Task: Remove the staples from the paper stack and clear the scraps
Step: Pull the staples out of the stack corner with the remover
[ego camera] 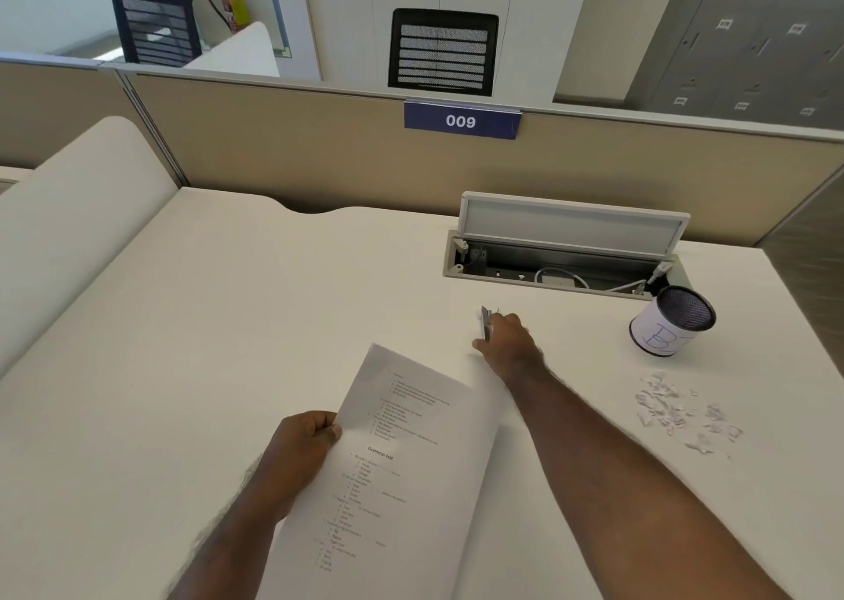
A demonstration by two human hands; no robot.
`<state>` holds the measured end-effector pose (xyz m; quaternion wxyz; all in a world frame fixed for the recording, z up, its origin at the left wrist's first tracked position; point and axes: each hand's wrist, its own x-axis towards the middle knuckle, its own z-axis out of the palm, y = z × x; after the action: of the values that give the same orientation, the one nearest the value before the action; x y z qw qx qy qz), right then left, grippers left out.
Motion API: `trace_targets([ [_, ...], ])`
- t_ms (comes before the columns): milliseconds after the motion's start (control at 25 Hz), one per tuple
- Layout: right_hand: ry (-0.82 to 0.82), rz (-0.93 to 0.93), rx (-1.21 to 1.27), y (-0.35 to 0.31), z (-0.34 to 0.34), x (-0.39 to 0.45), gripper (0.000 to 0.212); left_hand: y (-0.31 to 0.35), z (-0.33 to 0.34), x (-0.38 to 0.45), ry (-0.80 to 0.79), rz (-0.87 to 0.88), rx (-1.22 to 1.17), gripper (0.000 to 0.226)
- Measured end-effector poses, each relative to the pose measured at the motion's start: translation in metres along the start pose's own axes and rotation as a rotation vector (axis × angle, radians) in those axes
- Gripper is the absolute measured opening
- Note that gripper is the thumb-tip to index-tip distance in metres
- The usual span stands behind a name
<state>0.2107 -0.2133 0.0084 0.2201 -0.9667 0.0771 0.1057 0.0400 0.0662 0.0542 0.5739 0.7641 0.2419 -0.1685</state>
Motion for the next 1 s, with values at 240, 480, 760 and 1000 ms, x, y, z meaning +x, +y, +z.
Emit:
trace_targets([
  [240, 0.134, 0.098, 0.009, -0.013, 0.013, 0.011, 0.035, -0.001, -0.003, -0.004, 0.004, -0.017, 0.010, 0.025],
  [480, 0.093, 0.223, 0.287, 0.003, 0.003, 0.019, 0.046, 0.005, -0.007, -0.006, 0.001, -0.011, 0.026, 0.024],
  [760, -0.196, 0.114, 1.075, -0.001, -0.051, -0.021, 0.048, 0.025, -0.006, -0.013, -0.006, 0.008, 0.030, 0.024],
  [1000, -0.284, -0.120, 0.949, -0.022, -0.102, -0.077, 0.036, 0.041, 0.003, -0.027, -0.025, 0.033, 0.059, 0.024],
])
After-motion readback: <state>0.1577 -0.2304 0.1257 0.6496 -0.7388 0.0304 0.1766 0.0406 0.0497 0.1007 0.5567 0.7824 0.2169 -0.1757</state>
